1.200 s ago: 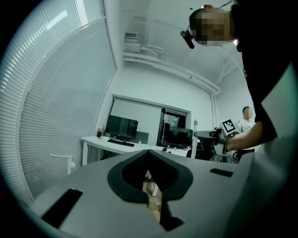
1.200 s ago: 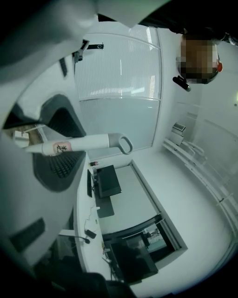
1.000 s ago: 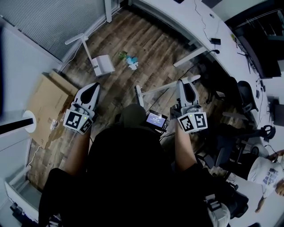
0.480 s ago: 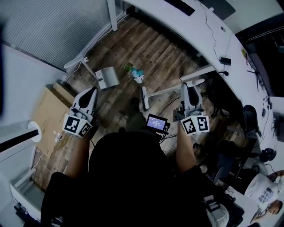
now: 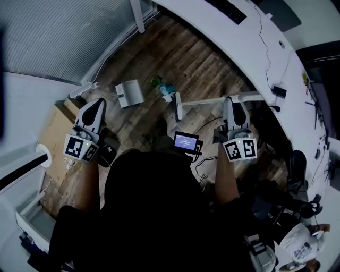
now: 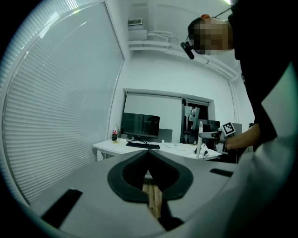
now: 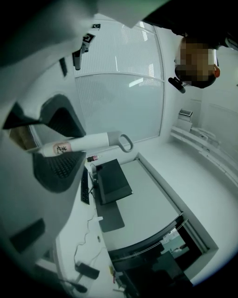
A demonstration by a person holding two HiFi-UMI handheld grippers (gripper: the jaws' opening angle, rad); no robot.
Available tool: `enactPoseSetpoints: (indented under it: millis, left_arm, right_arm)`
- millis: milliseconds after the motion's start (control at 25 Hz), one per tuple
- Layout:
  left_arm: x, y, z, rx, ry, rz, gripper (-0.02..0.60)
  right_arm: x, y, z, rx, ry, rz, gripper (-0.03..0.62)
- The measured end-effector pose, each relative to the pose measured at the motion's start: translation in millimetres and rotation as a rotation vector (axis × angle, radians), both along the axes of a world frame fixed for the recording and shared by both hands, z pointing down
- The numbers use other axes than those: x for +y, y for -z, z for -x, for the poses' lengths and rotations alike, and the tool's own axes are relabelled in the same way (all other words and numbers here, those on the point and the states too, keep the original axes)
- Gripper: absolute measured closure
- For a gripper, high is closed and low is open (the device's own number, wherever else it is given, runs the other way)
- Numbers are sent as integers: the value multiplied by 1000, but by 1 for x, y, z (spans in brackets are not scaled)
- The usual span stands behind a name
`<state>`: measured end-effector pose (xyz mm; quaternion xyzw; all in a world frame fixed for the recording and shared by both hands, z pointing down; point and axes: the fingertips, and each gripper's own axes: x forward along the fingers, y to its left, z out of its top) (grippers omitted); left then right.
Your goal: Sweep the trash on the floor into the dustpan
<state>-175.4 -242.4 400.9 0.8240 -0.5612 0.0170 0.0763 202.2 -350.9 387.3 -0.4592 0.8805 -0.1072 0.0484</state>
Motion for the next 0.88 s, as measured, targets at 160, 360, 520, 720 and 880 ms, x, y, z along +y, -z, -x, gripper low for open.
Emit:
enactPoseSetpoints:
  millis: [160,360,520,720,880]
  left_arm:
    - [-26,-1,15,-51,25,26,592]
    - [-46,3,39,-82,3,52,591]
    - [-60,-14,85,-177,-19,140,548]
    - [-71,-58,135,-366,-162,297,452]
    - [-58,-105,162,-565,-380,473,409]
  right_arm:
    - [-35,-4,6,10,36,-7,494]
    - [-73,-19,2,30,23,16,494]
    - [-101,-28,-1,56,-4,7,494]
    - [-128,-43,-12,95,-58,30,497]
    - [-137,-49,-15,128,-94,43,499]
